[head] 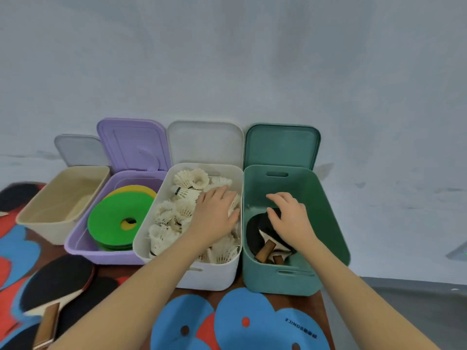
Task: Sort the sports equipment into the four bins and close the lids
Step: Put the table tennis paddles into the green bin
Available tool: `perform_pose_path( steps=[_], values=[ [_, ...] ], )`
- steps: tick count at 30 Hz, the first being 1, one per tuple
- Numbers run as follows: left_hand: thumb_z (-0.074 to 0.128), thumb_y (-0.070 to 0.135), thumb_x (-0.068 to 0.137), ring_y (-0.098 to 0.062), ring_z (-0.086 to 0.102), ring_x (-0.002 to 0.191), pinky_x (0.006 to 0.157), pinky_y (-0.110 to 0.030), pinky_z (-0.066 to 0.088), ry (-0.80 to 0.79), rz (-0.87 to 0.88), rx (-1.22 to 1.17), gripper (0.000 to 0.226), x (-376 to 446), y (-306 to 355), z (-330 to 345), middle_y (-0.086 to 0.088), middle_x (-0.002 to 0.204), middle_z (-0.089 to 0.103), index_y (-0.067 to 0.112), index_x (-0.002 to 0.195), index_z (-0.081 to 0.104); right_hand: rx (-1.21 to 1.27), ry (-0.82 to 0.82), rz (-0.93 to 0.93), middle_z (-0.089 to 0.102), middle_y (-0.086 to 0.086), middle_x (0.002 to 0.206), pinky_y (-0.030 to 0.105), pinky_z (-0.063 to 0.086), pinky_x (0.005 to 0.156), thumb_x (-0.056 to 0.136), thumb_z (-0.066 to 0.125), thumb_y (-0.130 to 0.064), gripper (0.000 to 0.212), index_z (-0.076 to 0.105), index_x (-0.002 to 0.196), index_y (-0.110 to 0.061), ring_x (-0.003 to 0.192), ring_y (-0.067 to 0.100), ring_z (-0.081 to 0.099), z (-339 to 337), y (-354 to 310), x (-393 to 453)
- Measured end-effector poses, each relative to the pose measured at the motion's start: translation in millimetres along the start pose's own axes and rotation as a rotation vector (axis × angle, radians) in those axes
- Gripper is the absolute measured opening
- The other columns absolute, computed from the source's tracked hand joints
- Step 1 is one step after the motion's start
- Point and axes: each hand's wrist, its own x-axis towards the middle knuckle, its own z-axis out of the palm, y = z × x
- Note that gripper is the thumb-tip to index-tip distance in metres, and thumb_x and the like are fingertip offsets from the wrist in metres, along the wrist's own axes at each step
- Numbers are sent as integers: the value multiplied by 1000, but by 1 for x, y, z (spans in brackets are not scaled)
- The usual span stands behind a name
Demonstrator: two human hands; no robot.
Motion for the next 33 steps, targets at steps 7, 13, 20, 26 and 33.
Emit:
perform_pose_path(
  steps=[7, 13, 20, 26, 33],
  values=[
    [39, 42, 77, -29, 62, 99, 84, -42, 46, 70, -55, 21, 50, -67, -84, -50, -8, 117, 63, 15, 110, 65, 80, 31, -173, 55, 3, 123, 34, 38, 92, 91, 55, -24, 36, 56, 126, -16, 110, 20, 52, 39, -111, -4],
    [45, 38, 79, -34, 58, 106, 88, -45, 42, 41, -63, -15, 49, -124, -170, -83, -13, 122, 61, 12, 115, 63, 178, 74, -161, 59, 10, 112, 39, 46, 87, 84, 54, -25, 39, 61, 118, -7, 102, 27, 57, 95, -205, -21],
    [47, 33, 92, -26, 40, 127, 101, -36, 26, -12, -50, -57, 45, -191, -266, -81, -5, 140, 44, 18, 134, 48, 218, 90, -143, 60, 10, 105, 32, 44, 83, 87, 45, -28, 39, 63, 113, -5, 96, 25, 56, 155, -294, -58],
    [46, 36, 93, -23, 38, 128, 103, -37, 26, -171, -257, -78, 44, -250, -318, -48, -1, 142, 41, 20, 135, 45, 202, -92, -31, 60, 4, 105, 35, 49, 79, 87, 46, -30, 37, 63, 114, -11, 94, 22, 58, 206, -321, -100],
    [39, 62, 88, -36, 9, 141, 110, -53, 18, -490, -498, -111, 68, -291, -337, -5, -4, 157, 6, 34, 146, 18, -59, -551, 68, 29, -2, 150, 39, 23, 105, 95, 41, -44, 51, 33, 143, -28, 134, 23, 31, 268, -329, -125]
  ],
)
